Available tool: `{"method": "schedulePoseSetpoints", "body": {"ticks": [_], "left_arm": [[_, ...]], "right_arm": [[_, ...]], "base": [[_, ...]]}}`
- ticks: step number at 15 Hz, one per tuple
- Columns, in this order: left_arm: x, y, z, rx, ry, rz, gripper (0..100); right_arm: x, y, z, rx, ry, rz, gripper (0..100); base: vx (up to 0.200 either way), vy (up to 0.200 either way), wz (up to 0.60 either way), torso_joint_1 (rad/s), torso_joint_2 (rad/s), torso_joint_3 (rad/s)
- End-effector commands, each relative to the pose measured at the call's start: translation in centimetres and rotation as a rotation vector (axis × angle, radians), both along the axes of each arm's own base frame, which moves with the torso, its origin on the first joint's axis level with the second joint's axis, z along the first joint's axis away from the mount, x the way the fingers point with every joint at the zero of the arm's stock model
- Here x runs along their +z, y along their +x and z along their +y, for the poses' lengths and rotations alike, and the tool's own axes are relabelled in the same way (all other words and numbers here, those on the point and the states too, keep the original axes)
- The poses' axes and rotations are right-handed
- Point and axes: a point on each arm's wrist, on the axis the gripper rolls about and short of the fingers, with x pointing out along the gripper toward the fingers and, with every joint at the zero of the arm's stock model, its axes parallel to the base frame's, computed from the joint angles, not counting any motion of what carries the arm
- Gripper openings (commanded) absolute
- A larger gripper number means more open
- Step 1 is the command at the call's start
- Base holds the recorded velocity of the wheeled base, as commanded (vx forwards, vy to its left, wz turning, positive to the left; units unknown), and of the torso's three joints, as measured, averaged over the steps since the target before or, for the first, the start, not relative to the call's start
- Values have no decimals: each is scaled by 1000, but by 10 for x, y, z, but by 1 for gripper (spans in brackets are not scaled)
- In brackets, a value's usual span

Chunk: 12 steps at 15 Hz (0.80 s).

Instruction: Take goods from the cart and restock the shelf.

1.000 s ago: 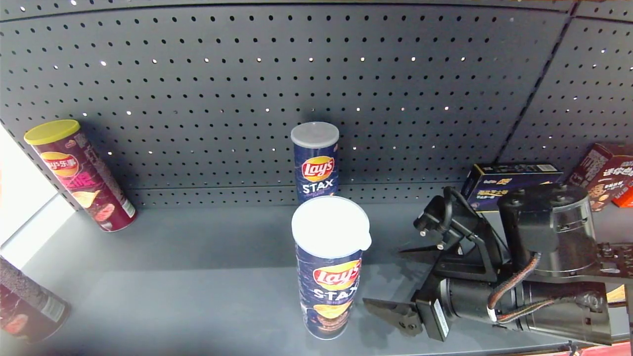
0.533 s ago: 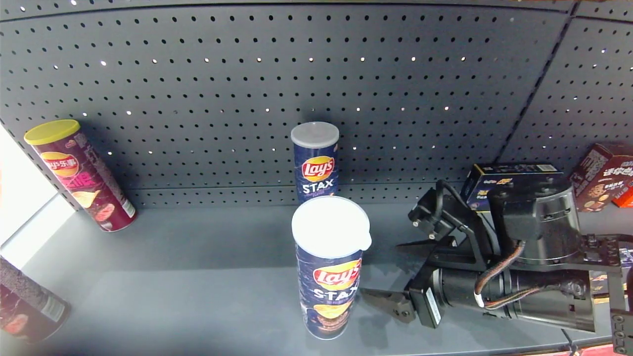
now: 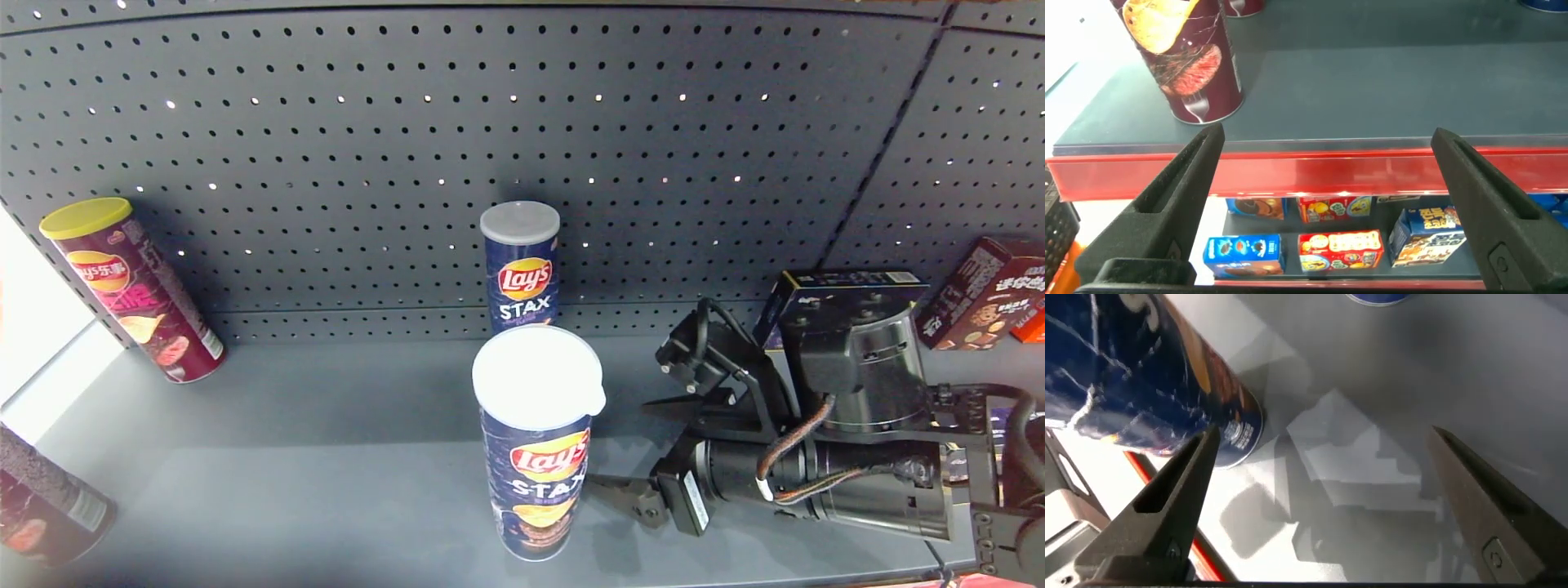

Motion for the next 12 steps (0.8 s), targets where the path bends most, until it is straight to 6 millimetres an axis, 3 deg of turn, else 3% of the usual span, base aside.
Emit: {"method": "schedulePoseSetpoints", "body": {"ticks": [1, 5, 12], "left_arm": [[0, 0, 0, 0, 0, 2, 100], [0, 0, 0, 0, 0, 2, 100], [0, 0, -1, -23, 0, 2, 100]], "right_arm": [[-1, -1, 0, 5, -2, 2, 100], [-2, -6, -1, 14, -7, 6, 100], [-6, -32, -29, 7, -11, 11, 100]], "base": [[0, 0, 0, 0, 0, 0], [0, 0, 0, 0, 0, 0], [0, 0, 0, 0, 0, 0]]}}
